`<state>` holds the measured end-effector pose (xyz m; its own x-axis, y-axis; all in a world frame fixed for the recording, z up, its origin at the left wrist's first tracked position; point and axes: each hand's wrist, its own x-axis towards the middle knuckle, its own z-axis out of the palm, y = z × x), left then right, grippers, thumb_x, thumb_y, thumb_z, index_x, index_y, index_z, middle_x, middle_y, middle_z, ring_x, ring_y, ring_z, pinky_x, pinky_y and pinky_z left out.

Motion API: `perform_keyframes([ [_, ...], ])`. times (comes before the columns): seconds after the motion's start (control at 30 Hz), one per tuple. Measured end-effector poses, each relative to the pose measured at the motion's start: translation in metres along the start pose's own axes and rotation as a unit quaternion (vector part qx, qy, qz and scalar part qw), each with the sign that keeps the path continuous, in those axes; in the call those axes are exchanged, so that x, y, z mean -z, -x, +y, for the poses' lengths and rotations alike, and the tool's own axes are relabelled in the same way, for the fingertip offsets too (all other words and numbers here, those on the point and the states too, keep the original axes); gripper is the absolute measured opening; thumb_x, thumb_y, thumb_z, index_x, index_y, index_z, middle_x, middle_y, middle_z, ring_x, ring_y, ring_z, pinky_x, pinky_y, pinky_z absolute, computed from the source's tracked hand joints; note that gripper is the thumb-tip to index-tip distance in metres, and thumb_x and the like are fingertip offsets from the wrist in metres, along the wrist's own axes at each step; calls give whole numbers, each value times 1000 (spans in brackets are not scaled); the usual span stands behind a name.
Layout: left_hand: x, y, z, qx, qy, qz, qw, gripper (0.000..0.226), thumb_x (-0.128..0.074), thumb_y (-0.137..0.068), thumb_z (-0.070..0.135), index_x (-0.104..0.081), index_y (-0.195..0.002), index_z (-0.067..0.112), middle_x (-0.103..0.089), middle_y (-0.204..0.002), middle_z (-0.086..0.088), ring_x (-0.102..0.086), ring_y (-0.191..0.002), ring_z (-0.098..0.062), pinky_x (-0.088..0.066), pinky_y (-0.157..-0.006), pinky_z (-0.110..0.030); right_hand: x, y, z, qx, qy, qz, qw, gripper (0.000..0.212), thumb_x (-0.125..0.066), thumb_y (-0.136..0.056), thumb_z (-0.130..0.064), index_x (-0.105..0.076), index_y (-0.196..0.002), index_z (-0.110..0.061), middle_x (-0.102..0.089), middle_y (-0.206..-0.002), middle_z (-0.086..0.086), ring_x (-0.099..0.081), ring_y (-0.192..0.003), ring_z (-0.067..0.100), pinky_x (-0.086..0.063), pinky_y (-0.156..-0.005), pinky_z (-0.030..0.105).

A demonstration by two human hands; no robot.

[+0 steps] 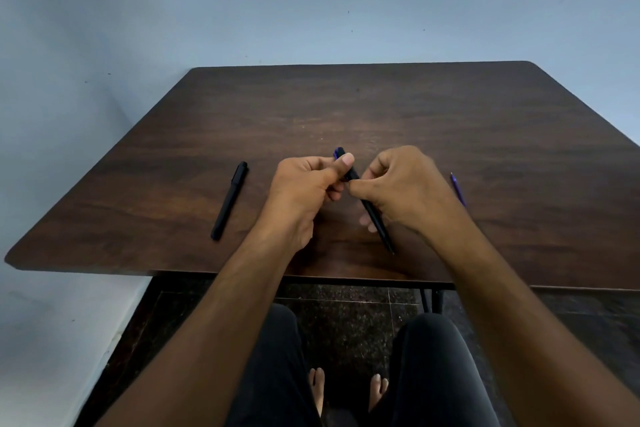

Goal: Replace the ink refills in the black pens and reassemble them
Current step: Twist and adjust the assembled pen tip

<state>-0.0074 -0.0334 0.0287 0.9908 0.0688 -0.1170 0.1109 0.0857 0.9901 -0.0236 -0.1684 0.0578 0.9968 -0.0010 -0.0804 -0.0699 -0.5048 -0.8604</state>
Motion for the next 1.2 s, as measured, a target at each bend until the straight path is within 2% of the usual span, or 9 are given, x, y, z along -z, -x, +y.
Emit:
perform_keyframes([
  [0.1, 3, -3, 2, -10, 6, -11, 1000, 28, -74, -87, 20, -74, -99, -5, -65, -82, -14, -55, -72, -17, -49, -67, -26, -7, 3, 5, -14, -113, -1, 993, 13, -70, -92, -15, -66, -90, -4, -74, -69, 17, -72, -56, 28, -61, -55, 39],
  [0.17, 3, -2, 3, -20, 2, -12, 1000, 24, -74, -87, 21, -76, -98, 0, -71, -80, -10, -62, -74, -19, -52, -74, -31, -13, 5, 9, -22, -170, -12, 985, 17, -65, -97, -18, -69, -91, -2, -72, -66, 13, -64, -50, 22, -55, -50, 33],
  [0.27, 1, 0, 3, -26, -9, -1, 1000, 20, -73, -87, 21, -77, -98, 4, -77, -96, -15, -72, -93, -28, -55, -89, -39, -21, 7, 13, -28, -209, -8, 978, 27, -60, -100, -24, -73, -92, -2, -63, -59, 7, -49, -46, 12, -41, -41, 26],
  [0.43, 0, -2, 6, -32, -2, 18, 999, 22, -76, -85, 19, -77, -96, 0, -74, -82, -13, -63, -60, -6, -49, -68, -29, -27, 7, 12, -21, -236, 39, 971, 32, -62, -99, -29, -75, -80, -7, -47, -54, 1, -35, -44, 9, -28, -40, 22],
  [0.57, -1, -5, 7, -27, 9, 15, 999, 25, -79, -82, 19, -76, -95, -2, -71, -76, -12, -59, -56, -6, -46, -62, -26, -28, 11, 12, -6, -244, 71, 967, 42, -63, -98, -30, -72, -88, 9, -42, -62, 11, -29, -45, 13, -26, -37, 17],
  [0.77, -1, -8, 2, -18, 22, 4, 1000, 30, -81, -80, 20, -75, -94, -7, -65, -67, -9, -51, -51, -6, -43, -55, -22, -26, 12, 14, 13, -254, 75, 964, 50, -64, -98, -25, -61, -96, 25, -40, -68, 14, -23, -49, 18, -31, -35, 8],
  [1.03, -1, -10, 1, 9, 38, 10, 999, 28, -82, -79, 20, -76, -91, -5, -67, -68, -8, -48, -50, -6, -42, -53, -22, -25, 9, 12, 0, -216, 83, 973, 42, -64, -98, -26, -71, -92, 15, -41, -60, 13, -28, -35, 5, -31, -34, 7],
  [1.13, -2, -9, 1, 17, 39, 17, 999, 26, -82, -79, 20, -76, -89, -3, -69, -69, -7, -49, -50, -5, -43, -51, -20, -24, 9, 13, -11, -206, 75, 976, 32, -63, -99, -26, -77, -91, 2, -47, -41, -9, -39, -28, -1, -30, -34, 7],
  [1.2, -2, -9, 0, 18, 38, 21, 999, 23, -82, -79, 20, -76, -86, -2, -69, -68, -6, -49, -49, -4, -43, -51, -20, -23, 10, 12, -13, -202, 69, 977, 29, -62, -99, -26, -77, -90, -3, -47, -34, -17, -44, -29, -5, -30, -33, 7],
])
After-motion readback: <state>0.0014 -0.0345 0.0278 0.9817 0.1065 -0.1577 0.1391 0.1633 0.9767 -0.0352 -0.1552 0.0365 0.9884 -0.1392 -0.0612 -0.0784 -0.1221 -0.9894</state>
